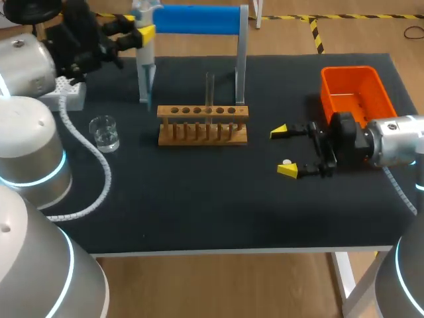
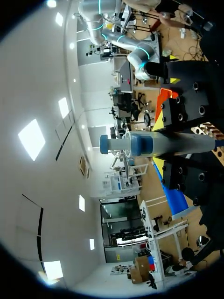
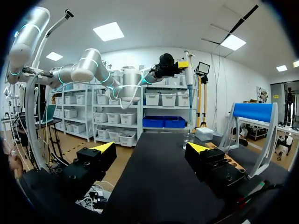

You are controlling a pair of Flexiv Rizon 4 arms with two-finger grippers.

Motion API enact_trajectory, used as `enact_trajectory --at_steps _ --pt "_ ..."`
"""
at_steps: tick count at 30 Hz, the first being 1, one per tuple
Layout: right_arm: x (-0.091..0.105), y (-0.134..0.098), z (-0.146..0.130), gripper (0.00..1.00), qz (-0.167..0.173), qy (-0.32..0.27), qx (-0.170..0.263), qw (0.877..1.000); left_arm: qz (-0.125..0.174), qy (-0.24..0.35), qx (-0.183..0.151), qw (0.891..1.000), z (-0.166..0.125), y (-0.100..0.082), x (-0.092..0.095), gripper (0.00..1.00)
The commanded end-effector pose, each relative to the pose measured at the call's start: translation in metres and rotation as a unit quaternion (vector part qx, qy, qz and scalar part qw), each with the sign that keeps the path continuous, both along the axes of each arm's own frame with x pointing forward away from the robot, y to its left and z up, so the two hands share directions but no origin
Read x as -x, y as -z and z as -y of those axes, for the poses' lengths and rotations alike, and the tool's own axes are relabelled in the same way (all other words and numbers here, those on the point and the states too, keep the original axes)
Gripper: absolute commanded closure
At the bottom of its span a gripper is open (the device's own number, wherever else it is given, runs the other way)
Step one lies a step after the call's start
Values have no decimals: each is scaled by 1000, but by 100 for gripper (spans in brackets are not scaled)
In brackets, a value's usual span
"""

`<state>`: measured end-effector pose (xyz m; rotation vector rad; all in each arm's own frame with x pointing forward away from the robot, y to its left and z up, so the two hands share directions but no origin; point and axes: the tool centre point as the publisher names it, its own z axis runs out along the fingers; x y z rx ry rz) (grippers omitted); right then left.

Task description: Invert the test tube, pick up the pipette, mount the tip to pipette, aspirate from beaker and dispense into the tube, eject the tip, return the pipette, and cap with the stopper.

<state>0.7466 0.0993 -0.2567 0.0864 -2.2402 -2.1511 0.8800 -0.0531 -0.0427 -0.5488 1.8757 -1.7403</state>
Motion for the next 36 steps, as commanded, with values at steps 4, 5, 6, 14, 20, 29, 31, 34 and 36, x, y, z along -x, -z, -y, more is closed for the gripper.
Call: enact_trajectory --at_steps 4,5,6,14,20,29,31,34,36 --pt "1 -1 0 0 0 1 1 1000 5 -19 11 1000 -73 14 14 100" --pt "1 -1 0 0 0 1 1 1000 6 -24 13 1000 -80 16 14 100" --pt "1 -1 0 0 0 1 1 1000 5 -31 10 999 -86 18 13 100" --pt "1 -1 0 0 0 1 1 1000 10 -58 18 998 -118 28 14 100" --pt "1 -1 0 0 0 1 1 1000 14 -60 27 998 -125 35 13 100" --pt "1 -1 0 0 0 1 1 1000 19 -57 32 998 -128 42 1 100" --pt "1 -1 0 0 0 1 1 1000 20 -54 31 998 -125 43 -3 100" --pt "1 -1 0 0 0 1 1 1000 20 -50 31 998 -123 45 -8 100" --pt "1 -1 0 0 0 1 1 1000 19 -47 27 998 -122 47 -11 100"
